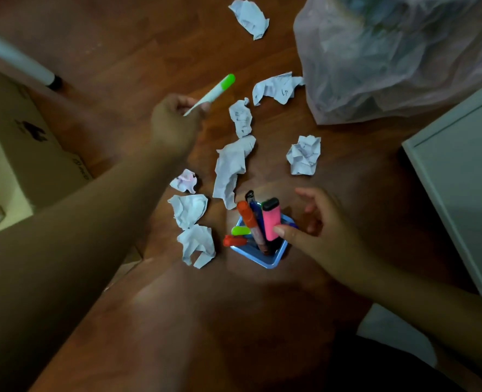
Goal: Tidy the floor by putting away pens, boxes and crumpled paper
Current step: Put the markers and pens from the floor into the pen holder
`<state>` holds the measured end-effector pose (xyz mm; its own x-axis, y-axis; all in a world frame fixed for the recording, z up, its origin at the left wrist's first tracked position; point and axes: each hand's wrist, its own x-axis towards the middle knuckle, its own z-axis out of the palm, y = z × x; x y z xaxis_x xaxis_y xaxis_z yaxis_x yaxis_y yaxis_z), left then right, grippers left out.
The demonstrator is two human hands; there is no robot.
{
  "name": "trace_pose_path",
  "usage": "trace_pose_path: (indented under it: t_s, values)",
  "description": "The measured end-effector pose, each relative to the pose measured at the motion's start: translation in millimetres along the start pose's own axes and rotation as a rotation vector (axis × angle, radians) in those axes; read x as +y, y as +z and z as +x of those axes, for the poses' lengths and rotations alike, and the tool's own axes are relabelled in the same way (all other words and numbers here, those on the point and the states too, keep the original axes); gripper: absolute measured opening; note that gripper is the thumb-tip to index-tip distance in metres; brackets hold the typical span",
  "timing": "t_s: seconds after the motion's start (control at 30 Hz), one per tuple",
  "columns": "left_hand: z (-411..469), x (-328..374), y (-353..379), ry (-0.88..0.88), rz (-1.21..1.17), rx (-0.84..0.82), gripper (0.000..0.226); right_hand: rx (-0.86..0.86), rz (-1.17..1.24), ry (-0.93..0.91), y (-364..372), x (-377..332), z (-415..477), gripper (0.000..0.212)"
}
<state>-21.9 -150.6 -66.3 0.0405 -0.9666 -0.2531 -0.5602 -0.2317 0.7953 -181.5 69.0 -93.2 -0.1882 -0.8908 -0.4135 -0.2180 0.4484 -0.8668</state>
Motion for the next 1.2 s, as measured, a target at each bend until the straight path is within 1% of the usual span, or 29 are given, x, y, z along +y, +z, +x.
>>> trace_pose_path:
  t_s: [0.07,0.17,0.23,0.3,0.33,0.4,0.5,0.6,0.7,0.77,0.87,0.9,0.97,1.0,1.07,1.1,1.17,1.2]
  values:
    - [-24,3,-21,0.055,-0.081,-0.035,0.022,-0.085,0.023,0.048,-2,0,2,0.065]
    - [-65,6,-53,0.169,-0.037,-0.065,0.012,-0.152,-0.006,0.010,-6,-2,3,0.063]
    - [-88,6,-68,0.216,-0.028,-0.074,0.007,-0.133,-0.022,-0.032,-6,-2,2,0.056]
    - [-109,11,-79,0.234,-0.044,-0.089,0.009,-0.089,-0.045,-0.061,-4,-1,2,0.052]
    - [-118,13,-84,0.249,-0.052,-0.114,0.011,-0.057,-0.083,-0.095,-3,-2,0,0.052]
    - [-136,20,-95,0.279,-0.041,-0.191,0.014,0.011,-0.221,-0.226,-4,-4,-1,0.057]
    - [-154,23,-103,0.336,0.095,-0.285,0.015,0.010,-0.421,-0.413,-9,-12,5,0.064]
    - [-168,14,-96,0.397,0.205,-0.329,0.011,-0.002,-0.554,-0.535,-8,-17,9,0.058]
    - [-172,-7,-76,0.474,0.330,-0.393,0.015,-0.048,-0.629,-0.577,-6,-19,10,0.048]
    - [-169,-20,-62,0.533,0.429,-0.427,0.010,-0.063,-0.677,-0.590,-5,-17,10,0.045]
    - [-163,-36,-49,0.639,0.523,-0.387,0.010,-0.081,-0.701,-0.600,-2,-10,6,0.043]
    - [-161,-38,-45,0.677,0.539,-0.342,0.014,-0.079,-0.699,-0.595,-1,-7,4,0.045]
    - [-161,-40,-40,0.721,0.554,-0.252,0.030,-0.081,-0.682,-0.604,0,0,0,0.051]
    - [-161,-40,-37,0.717,0.548,-0.258,0.040,-0.091,-0.663,-0.603,0,3,-2,0.055]
    - [-157,-41,-31,0.700,0.512,-0.398,0.057,-0.131,-0.589,-0.559,1,10,-5,0.067]
    - [-156,-41,-27,0.684,0.481,-0.482,0.059,-0.157,-0.533,-0.498,1,12,-8,0.078]
    - [-154,-44,-22,0.647,0.422,-0.585,0.055,-0.230,-0.388,-0.306,2,18,-14,0.102]
    - [-154,-46,-19,0.652,0.419,-0.589,0.052,-0.251,-0.331,-0.226,4,19,-17,0.112]
